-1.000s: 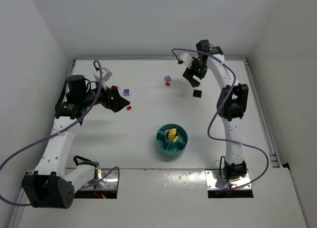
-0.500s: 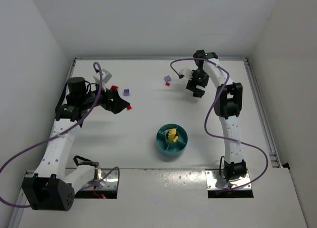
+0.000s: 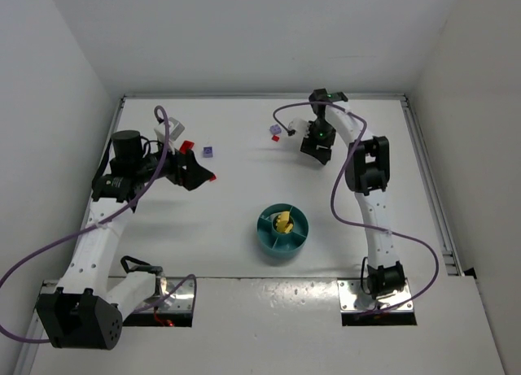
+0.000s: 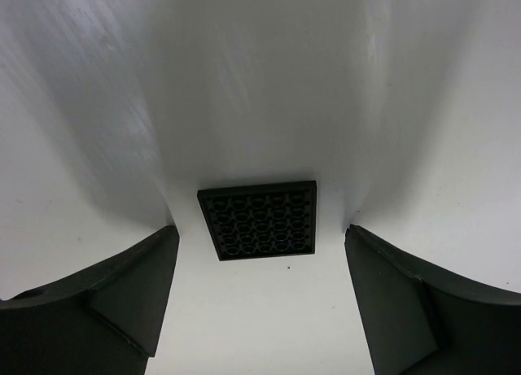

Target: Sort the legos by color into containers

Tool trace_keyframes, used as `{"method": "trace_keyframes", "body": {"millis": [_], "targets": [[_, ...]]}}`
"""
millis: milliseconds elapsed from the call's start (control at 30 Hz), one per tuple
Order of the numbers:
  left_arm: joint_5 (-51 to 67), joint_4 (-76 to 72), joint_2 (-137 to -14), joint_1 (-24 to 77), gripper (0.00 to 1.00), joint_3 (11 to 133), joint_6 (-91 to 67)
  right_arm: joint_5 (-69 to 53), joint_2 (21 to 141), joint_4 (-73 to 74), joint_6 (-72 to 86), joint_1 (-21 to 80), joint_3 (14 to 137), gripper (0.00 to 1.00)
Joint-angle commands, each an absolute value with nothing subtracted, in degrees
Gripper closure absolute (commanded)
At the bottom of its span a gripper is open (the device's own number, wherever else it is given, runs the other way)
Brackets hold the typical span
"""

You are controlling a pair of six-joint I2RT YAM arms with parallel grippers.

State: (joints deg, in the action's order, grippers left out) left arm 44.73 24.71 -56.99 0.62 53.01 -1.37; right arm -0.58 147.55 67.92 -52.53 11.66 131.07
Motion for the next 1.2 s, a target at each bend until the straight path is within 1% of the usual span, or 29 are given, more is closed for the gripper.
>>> {"method": "trace_keyframes", "body": {"millis": [0, 100, 367, 667, 733, 767, 800, 967, 1067, 1167], "targets": [[45.0, 23.2, -56.2, 0.3, 0.0, 53.1, -1.2, 0.6, 149.1, 66.6, -53.0, 12.8, 133.6, 0.17], [44.4, 23.2, -55.6, 0.3, 0.0, 53.1, -1.2, 0.6, 149.8, 66.6, -53.0, 13.4, 133.6, 0.18], [44.4, 23.7, -55.6, 0.3, 0.0, 52.6, -1.2, 0.4, 151.0, 66.6, -52.5, 13.9, 133.6, 0.34], [44.4, 23.7, -55.6, 0.3, 0.0, 52.6, -0.7, -0.7, 152.7, 66.6, -52.5, 14.4, 133.6, 0.34], [43.9, 24.3, -55.6, 0.3, 0.0, 52.6, -0.7, -0.7, 152.7, 66.6, -51.8, 14.4, 133.6, 0.3], [43.9, 24.3, -55.6, 0.3, 0.0, 52.6, -0.7, -0.7, 153.2, 66.6, -51.8, 14.4, 133.6, 0.26], [43.9, 24.3, -55.6, 0.3, 0.0, 52.6, -0.7, -0.7, 153.2, 65.9, -51.2, 14.4, 133.6, 0.24], [43.9, 24.3, -55.6, 0.3, 0.0, 52.6, -0.7, -1.3, 153.2, 65.4, -51.2, 14.4, 134.1, 0.24], [43.9, 24.3, -55.6, 0.3, 0.0, 52.6, -0.7, -2.4, 153.7, 65.4, -50.7, 14.4, 134.1, 0.29], [43.9, 24.3, -55.6, 0.3, 0.0, 52.6, -0.7, -3.8, 154.2, 66.0, -49.4, 14.4, 136.2, 0.3]]}}
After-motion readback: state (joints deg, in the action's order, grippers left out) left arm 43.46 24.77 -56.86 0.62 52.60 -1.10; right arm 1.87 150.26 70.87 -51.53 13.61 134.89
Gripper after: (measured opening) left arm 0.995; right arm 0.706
